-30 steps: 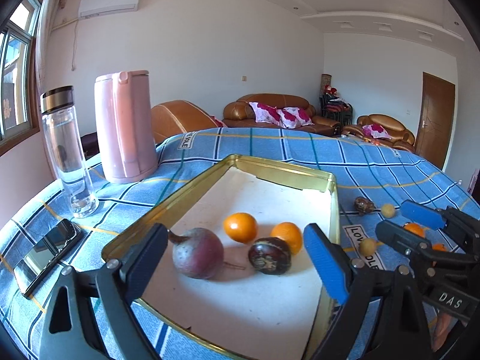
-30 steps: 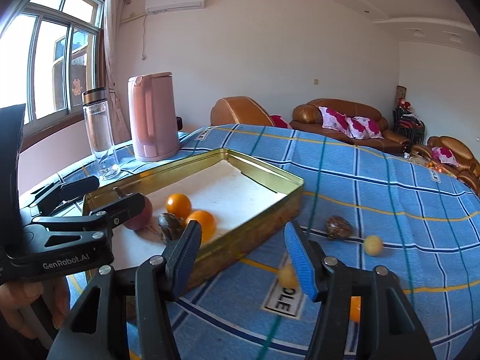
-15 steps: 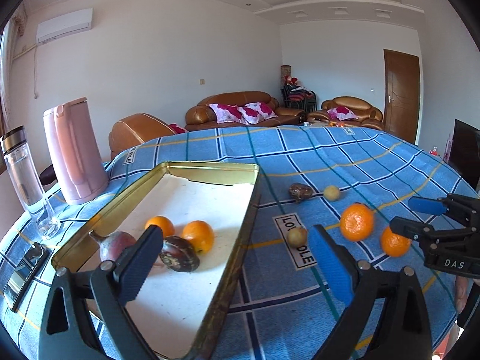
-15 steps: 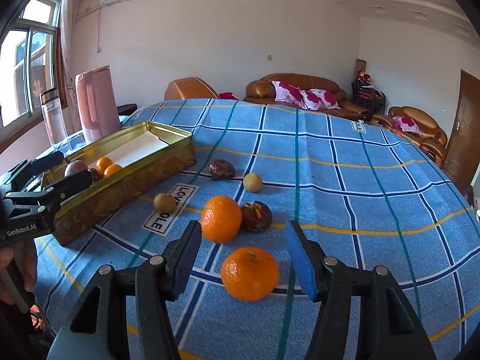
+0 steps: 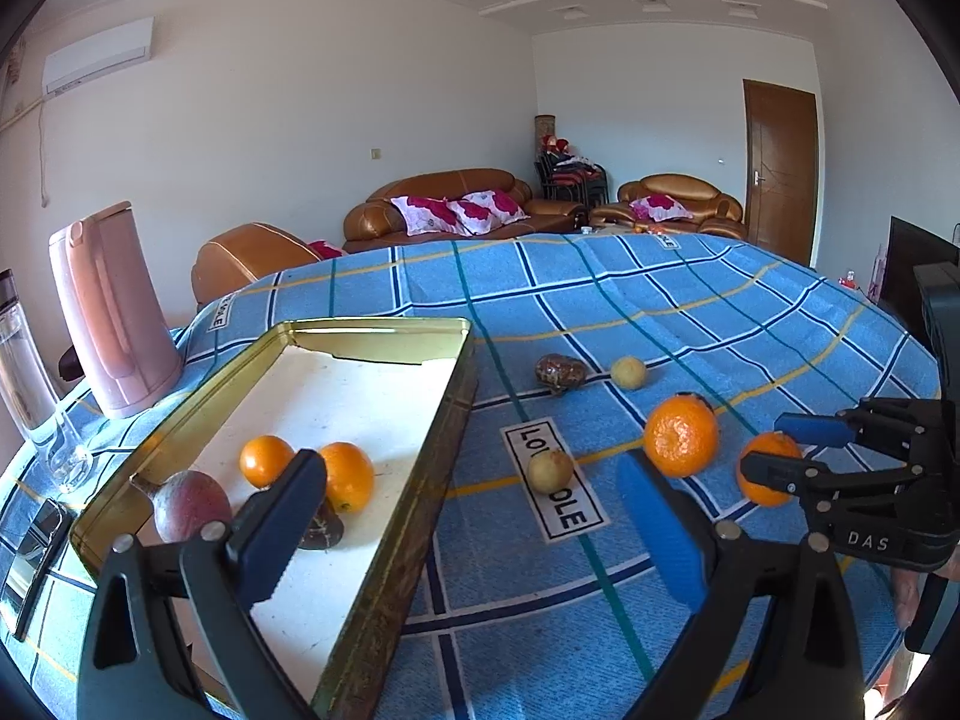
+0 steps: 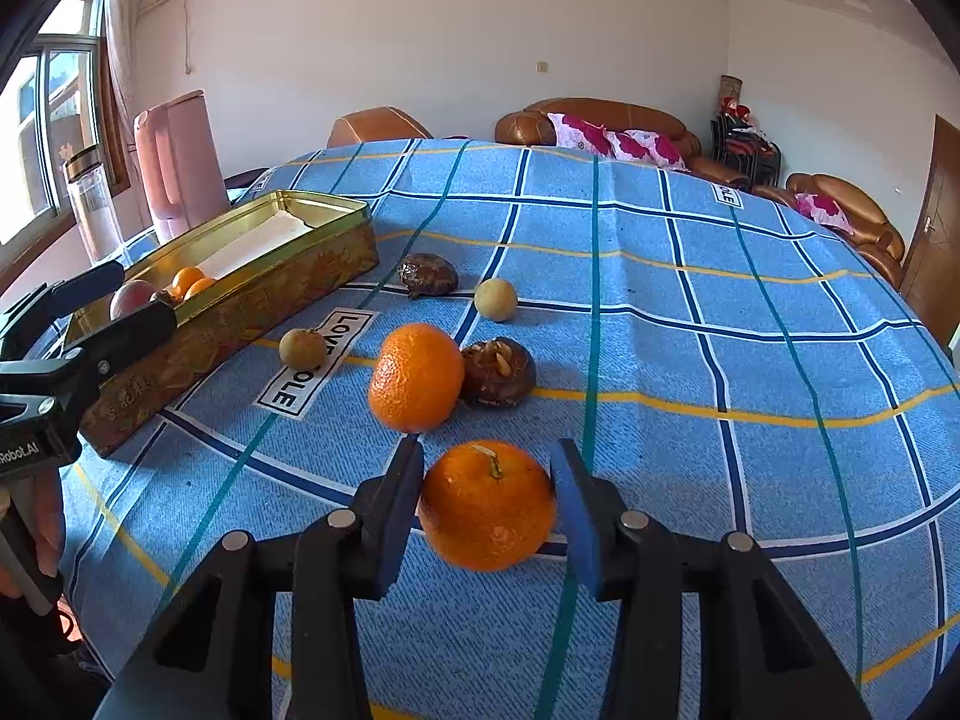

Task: Organize fruits
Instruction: 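Withdraw both tools from the tray toward the remaining fruits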

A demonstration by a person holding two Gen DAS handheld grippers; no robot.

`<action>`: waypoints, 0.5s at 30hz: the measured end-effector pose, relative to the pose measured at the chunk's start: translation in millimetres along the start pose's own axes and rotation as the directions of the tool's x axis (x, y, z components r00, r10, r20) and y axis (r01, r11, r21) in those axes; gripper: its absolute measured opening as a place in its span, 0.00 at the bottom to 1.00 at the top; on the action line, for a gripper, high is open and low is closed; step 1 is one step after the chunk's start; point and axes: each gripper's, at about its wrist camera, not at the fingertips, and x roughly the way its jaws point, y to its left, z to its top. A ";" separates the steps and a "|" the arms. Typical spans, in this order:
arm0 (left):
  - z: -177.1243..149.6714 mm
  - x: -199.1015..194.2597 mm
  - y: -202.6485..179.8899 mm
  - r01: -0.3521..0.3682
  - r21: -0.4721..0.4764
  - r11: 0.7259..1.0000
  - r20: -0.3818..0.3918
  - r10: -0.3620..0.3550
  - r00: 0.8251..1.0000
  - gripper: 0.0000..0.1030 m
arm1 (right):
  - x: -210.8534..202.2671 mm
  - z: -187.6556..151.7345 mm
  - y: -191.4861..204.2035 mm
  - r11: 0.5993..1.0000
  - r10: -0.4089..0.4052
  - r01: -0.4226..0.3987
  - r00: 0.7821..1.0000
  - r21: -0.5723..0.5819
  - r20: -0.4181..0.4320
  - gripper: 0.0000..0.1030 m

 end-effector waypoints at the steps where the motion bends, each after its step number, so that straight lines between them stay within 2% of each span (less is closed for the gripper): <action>1: 0.0 0.7 -2.7 0.003 0.008 1.000 -0.002 -0.003 1.000 0.96 | 0.0 0.2 0.9 1.000 -0.002 0.002 1.000 -0.005 -0.002 0.45; 10: -0.1 7.9 -12.5 0.036 0.029 0.999 -0.031 -0.035 0.999 0.96 | 3.7 0.0 -7.9 0.997 0.057 -0.057 0.998 0.050 -0.010 0.45; 15: 0.8 11.6 -12.5 0.051 0.026 0.998 -0.045 -0.049 0.998 0.95 | 2.7 -1.9 -3.5 0.998 0.048 -0.048 0.999 0.030 -0.003 0.45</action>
